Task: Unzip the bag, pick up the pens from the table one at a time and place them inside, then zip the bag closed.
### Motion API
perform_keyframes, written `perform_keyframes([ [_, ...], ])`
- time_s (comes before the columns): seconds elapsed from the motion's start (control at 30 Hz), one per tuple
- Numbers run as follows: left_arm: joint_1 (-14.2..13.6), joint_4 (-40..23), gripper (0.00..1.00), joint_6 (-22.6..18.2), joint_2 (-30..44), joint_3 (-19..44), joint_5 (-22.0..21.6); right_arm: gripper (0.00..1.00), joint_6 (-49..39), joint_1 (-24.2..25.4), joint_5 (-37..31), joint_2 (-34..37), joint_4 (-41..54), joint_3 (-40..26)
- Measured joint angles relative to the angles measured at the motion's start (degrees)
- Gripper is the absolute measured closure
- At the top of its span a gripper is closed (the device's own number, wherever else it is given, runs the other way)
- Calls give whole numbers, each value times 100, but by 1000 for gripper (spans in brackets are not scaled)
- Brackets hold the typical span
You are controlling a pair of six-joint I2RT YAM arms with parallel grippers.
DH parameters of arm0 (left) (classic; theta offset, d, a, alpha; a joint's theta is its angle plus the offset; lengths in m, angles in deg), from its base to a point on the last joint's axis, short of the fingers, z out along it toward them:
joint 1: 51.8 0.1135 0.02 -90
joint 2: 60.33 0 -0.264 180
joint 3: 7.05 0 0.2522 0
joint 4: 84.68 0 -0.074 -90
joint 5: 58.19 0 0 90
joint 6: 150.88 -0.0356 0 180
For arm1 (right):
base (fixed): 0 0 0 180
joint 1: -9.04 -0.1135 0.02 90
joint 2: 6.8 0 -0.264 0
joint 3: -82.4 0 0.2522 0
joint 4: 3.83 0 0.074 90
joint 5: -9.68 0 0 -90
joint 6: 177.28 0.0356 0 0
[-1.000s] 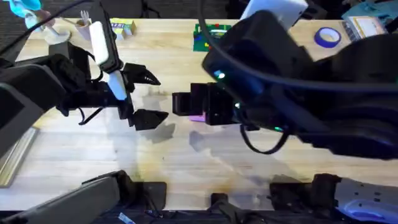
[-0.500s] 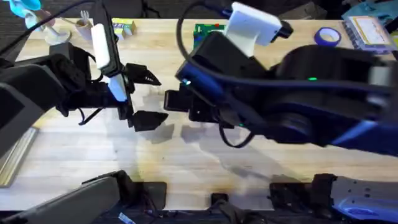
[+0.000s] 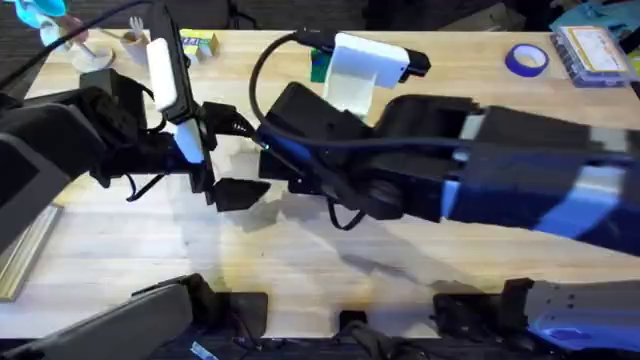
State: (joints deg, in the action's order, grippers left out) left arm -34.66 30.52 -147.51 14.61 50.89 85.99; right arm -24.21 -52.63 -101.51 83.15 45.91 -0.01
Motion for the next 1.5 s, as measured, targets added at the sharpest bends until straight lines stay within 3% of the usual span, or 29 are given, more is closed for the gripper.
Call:
perform_keyframes([
  [0.4,0,-1,7,0,0,0,1,7,2,44,-540,373,-142,0],
  [0.6,0,1,6,0,0,0,1,82,2,114,-601,442,-305,0],
  [0.77,0,-1,7,0,0,0,1,296,4,165,-625,500,-301,0],
  [0.8,0,-1,7,0,0,0,1,432,17,175,-649,570,-300,0],
  [0.97,0,-1,6,0,0,0,1,688,18,175,-664,654,-303,0],
  [1.33,0,-1,7,0,0,0,1,956,22,175,-657,654,-314,0],
  [1.5,0,-1,7,0,0,0,1,964,-28,175,-651,654,-320,0],
])
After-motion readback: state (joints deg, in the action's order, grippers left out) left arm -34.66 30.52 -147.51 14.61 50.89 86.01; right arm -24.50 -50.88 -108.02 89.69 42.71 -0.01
